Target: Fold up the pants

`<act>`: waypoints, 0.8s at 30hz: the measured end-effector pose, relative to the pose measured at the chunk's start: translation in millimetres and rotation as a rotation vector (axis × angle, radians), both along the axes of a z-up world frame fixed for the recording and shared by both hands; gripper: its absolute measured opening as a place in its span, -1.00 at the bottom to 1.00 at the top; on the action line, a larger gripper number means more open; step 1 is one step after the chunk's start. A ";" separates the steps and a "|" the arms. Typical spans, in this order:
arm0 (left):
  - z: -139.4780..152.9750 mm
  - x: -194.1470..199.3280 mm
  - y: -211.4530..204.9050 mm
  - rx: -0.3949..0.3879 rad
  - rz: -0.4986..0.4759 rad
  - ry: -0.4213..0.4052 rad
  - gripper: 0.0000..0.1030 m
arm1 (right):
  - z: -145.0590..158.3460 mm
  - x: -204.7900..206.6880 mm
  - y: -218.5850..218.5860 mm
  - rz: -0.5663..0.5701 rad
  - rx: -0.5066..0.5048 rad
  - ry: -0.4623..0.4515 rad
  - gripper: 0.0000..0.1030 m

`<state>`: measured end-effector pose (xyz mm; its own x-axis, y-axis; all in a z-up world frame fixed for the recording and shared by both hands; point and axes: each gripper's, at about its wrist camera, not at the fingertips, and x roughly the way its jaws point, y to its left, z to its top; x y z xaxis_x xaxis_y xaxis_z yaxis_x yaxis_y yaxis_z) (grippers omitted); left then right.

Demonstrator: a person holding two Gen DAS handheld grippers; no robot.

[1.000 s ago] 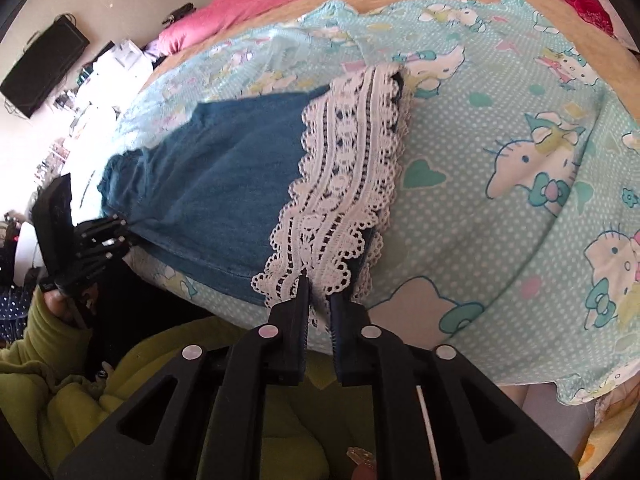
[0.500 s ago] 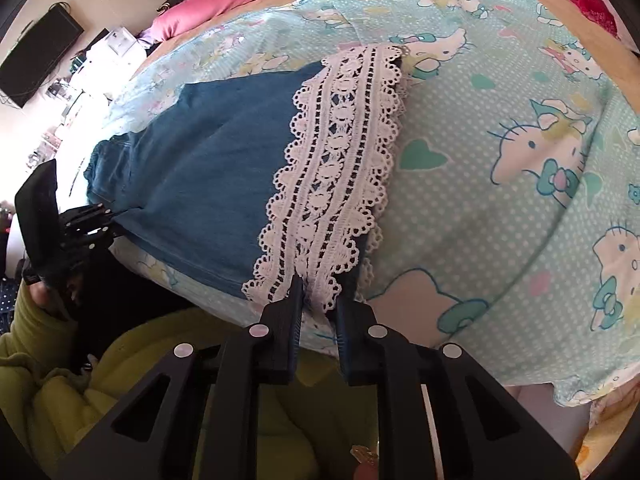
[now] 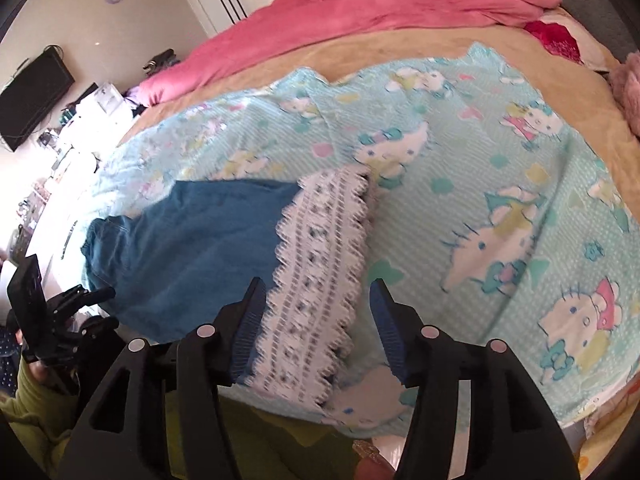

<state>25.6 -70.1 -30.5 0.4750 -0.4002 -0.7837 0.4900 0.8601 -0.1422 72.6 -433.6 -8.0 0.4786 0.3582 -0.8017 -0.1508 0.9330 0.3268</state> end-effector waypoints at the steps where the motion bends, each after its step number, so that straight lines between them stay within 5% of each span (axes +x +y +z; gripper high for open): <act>1: 4.9 -0.3 4.6 0.002 0.018 -0.015 0.26 | 2.6 2.4 4.6 0.012 0.010 -0.011 0.05; 4: 19.0 4.1 25.9 0.002 0.108 -0.063 0.57 | 7.0 8.5 17.7 0.056 0.033 -0.027 0.32; 13: 33.5 37.7 114.7 0.017 0.482 -0.060 0.73 | 8.1 21.5 53.5 0.135 0.043 -0.035 0.33; 18: 32.0 65.4 153.3 0.127 0.606 -0.077 0.75 | 9.4 26.7 62.4 0.167 0.019 -0.055 0.33; 21: 21.9 85.0 167.6 0.111 0.619 -0.013 0.75 | 6.1 31.6 64.0 0.176 0.002 -0.049 0.33; 22: 16.9 89.3 170.1 0.092 0.613 0.011 0.67 | 2.3 34.7 64.8 0.175 -0.004 -0.037 0.33; 23: 12.2 91.5 172.8 0.061 0.605 0.029 -0.05 | -1.6 37.5 65.5 0.172 -0.013 -0.024 0.33; 24: 5.9 93.5 173.8 0.024 0.604 0.053 -0.49 | -4.4 39.2 65.6 0.171 -0.017 -0.014 0.33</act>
<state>119.1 103.7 -24.6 0.5726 -0.0540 -0.8180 -0.0935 0.9870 -0.1306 111.8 -368.0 -12.4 0.4232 0.4222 -0.8017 -0.3127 0.8985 0.3081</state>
